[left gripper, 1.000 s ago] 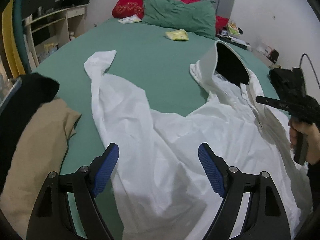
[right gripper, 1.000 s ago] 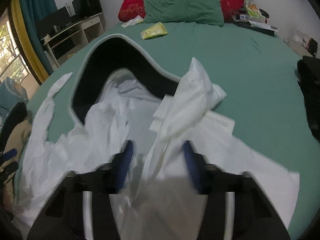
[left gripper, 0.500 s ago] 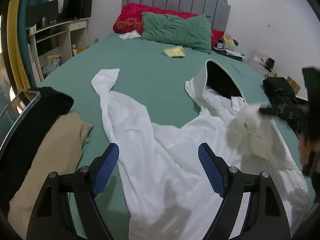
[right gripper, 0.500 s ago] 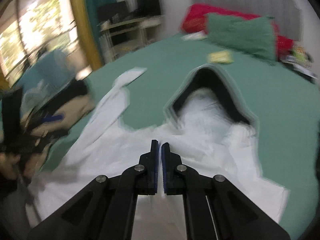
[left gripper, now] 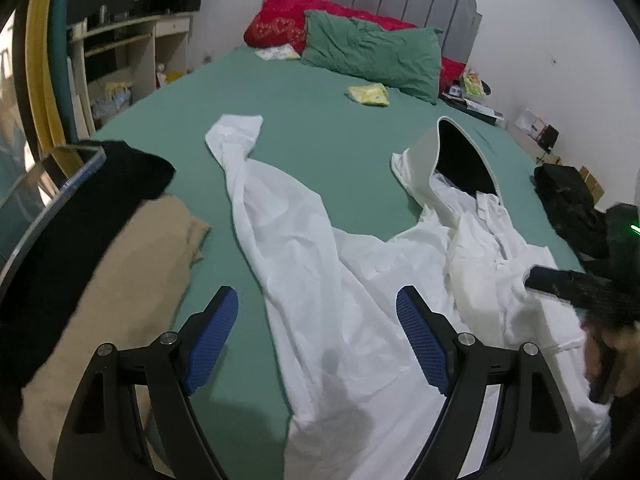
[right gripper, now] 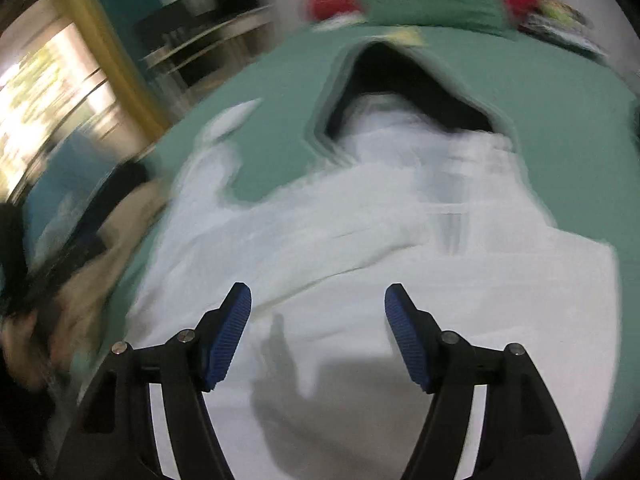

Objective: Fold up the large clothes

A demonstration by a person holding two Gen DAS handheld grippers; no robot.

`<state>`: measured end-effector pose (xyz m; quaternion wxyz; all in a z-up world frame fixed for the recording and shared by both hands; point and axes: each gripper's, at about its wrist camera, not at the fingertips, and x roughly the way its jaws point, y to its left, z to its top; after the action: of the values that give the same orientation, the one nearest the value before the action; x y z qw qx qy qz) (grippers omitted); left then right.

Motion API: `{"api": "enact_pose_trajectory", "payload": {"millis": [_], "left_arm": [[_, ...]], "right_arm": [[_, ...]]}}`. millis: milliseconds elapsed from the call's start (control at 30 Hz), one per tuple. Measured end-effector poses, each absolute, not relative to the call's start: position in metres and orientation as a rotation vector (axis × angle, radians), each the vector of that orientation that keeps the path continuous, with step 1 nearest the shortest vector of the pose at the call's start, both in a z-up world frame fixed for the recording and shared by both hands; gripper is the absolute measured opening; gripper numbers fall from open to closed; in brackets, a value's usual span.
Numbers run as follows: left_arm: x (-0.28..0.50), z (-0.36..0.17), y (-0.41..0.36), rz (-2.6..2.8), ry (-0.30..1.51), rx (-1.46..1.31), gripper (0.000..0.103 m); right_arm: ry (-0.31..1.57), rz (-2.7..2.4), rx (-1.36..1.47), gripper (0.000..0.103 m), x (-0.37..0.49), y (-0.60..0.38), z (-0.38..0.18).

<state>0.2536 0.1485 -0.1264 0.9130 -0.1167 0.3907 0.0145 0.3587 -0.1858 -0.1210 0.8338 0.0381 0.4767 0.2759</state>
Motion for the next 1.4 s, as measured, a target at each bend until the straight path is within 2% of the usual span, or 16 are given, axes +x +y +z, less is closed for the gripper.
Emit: {"api": "enact_pose_trajectory", "payload": {"millis": [100, 267, 300, 333, 367, 533, 600, 700, 767, 800, 833, 867, 1100, 1400], "left_arm": [[0.254, -0.128, 0.146, 0.018, 0.810, -0.243, 0.084], [0.257, -0.130, 0.146, 0.025, 0.834, -0.243, 0.084], [0.258, -0.131, 0.148, 0.027, 0.838, -0.247, 0.084], [0.258, -0.131, 0.150, 0.034, 0.840, -0.250, 0.084], [0.258, -0.132, 0.153, 0.038, 0.842, -0.252, 0.084], [0.255, -0.132, 0.170, 0.078, 0.841, -0.281, 0.084], [0.252, -0.130, 0.176, 0.107, 0.829, -0.273, 0.084], [0.251, -0.127, 0.185, 0.140, 0.814, -0.257, 0.084], [0.253, -0.127, 0.192, 0.155, 0.816, -0.270, 0.084], [0.253, -0.127, 0.195, 0.157, 0.814, -0.277, 0.084], [0.255, -0.128, 0.197, 0.167, 0.808, -0.276, 0.084], [0.257, -0.130, 0.199, 0.181, 0.812, -0.271, 0.084], [0.291, -0.149, 0.199, 0.120, 0.843, -0.309, 0.084], [0.337, -0.165, 0.180, 0.147, 0.877, -0.228, 0.084]], "right_arm": [[1.046, 0.559, 0.236, 0.070, 0.393, -0.200, -0.136], [1.096, 0.615, 0.267, 0.067, 0.424, -0.170, -0.154], [1.101, 0.638, 0.274, 0.044, 0.425, -0.163, -0.157], [1.111, 0.650, 0.262, 0.013, 0.425, -0.154, -0.162], [1.119, 0.654, 0.240, 0.003, 0.425, -0.146, -0.161], [0.916, 0.788, 0.065, 0.003, 0.386, -0.091, -0.102], [0.854, 0.894, -0.028, 0.004, 0.361, -0.058, -0.081], [0.911, 1.021, -0.103, 0.007, 0.337, -0.019, -0.086], [0.973, 1.097, -0.124, 0.020, 0.323, -0.003, -0.100], [0.999, 1.103, -0.139, 0.044, 0.316, 0.003, -0.111], [1.015, 1.091, -0.164, 0.074, 0.307, 0.006, -0.120], [1.017, 1.089, -0.174, 0.079, 0.301, 0.004, -0.124], [0.987, 0.973, -0.154, 0.081, 0.281, -0.075, -0.123], [1.001, 0.288, -0.174, 0.081, 0.370, -0.278, -0.142]]}}
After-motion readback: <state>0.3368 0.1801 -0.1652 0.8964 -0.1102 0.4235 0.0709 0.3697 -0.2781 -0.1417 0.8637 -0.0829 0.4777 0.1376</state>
